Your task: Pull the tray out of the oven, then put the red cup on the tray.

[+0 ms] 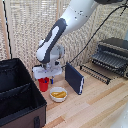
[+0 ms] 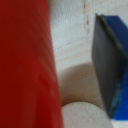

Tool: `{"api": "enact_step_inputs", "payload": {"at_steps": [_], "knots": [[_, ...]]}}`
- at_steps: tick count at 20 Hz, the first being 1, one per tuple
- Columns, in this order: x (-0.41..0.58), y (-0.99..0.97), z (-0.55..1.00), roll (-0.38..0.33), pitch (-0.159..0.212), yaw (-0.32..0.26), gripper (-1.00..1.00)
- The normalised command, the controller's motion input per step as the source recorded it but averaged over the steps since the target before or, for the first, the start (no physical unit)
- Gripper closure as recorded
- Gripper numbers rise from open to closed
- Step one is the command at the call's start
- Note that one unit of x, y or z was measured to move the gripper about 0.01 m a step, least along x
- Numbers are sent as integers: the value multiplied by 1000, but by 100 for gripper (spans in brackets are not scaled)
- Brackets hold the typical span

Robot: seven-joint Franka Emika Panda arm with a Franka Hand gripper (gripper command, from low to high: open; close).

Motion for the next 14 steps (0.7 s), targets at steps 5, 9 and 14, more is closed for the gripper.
{"api": "enact_step_inputs", "payload": {"at_steps": [5, 9, 14], "knots": [[0, 9, -2, 15, -37, -13, 100], [0, 0, 264, 17, -15, -5, 100], [23, -42, 678, 70, 55, -22, 100]]}}
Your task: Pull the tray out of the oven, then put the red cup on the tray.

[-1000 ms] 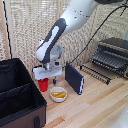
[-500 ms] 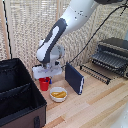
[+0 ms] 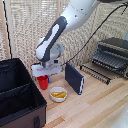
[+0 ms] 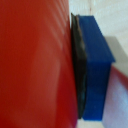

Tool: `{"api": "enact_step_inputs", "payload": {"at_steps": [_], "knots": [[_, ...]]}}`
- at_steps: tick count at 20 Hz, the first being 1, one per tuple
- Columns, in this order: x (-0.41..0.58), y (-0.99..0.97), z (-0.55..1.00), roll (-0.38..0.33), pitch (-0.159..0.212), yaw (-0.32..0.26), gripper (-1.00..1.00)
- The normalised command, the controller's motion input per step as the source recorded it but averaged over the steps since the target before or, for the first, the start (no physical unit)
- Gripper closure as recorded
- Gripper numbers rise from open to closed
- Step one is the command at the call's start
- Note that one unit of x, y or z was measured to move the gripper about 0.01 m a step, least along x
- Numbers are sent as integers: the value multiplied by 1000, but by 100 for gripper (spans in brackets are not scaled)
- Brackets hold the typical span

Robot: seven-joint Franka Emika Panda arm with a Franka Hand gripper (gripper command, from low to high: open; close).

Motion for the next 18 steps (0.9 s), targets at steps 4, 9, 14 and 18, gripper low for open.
{"api": "enact_step_inputs", "payload": {"at_steps": [4, 9, 14, 18], "knots": [[215, -76, 900, 68, 33, -6, 100], [258, -138, 933, 65, 32, -19, 100], [267, -221, 868, 59, 12, -35, 100], [293, -422, 680, 31, 14, -137, 100]]}}
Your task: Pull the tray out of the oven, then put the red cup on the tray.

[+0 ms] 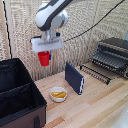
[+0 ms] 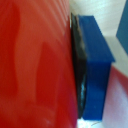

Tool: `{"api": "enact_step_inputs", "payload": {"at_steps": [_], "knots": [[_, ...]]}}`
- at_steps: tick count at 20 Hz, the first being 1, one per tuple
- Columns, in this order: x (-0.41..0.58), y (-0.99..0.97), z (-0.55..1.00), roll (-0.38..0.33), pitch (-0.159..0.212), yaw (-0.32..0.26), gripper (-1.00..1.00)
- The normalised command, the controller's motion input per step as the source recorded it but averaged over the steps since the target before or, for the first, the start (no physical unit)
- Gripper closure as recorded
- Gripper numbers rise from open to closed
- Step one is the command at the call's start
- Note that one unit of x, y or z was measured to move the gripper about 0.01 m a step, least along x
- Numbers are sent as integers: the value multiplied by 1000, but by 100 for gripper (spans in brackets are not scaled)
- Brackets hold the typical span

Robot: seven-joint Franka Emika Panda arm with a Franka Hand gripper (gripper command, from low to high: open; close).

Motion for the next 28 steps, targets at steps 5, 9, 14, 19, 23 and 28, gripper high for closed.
{"api": "enact_step_inputs", "payload": {"at_steps": [5, 9, 14, 19, 23, 28], "knots": [[171, -488, 574, 28, 14, -192, 100], [94, -541, 554, 0, 31, -216, 100], [17, -641, 441, 6, 18, -189, 100], [0, -635, 251, 3, -5, -202, 100], [0, -699, 94, 2, -36, -181, 100], [0, -845, 54, 8, -27, -127, 100]]}}
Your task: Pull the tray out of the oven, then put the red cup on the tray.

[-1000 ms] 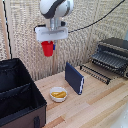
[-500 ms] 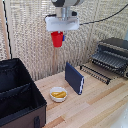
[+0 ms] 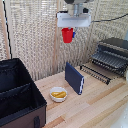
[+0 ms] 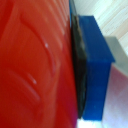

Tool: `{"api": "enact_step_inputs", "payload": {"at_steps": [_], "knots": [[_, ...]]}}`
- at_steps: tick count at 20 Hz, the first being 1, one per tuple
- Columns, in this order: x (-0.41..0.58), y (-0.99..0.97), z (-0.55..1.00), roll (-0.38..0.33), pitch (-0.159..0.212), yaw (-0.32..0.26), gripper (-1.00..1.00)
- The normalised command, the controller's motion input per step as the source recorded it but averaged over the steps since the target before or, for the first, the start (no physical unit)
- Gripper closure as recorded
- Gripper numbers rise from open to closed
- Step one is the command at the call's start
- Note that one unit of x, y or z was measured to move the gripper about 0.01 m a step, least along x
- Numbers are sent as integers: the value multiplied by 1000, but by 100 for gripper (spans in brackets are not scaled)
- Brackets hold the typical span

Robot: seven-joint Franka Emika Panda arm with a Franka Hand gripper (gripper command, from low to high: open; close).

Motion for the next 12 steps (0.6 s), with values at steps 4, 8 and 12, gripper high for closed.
{"api": "enact_step_inputs", "payload": {"at_steps": [4, 8, 12], "knots": [[0, -904, 34, 3, -25, -108, 100], [0, -970, 44, 1, -2, -84, 100], [-12, -977, 4, 2, 0, -81, 100]]}}
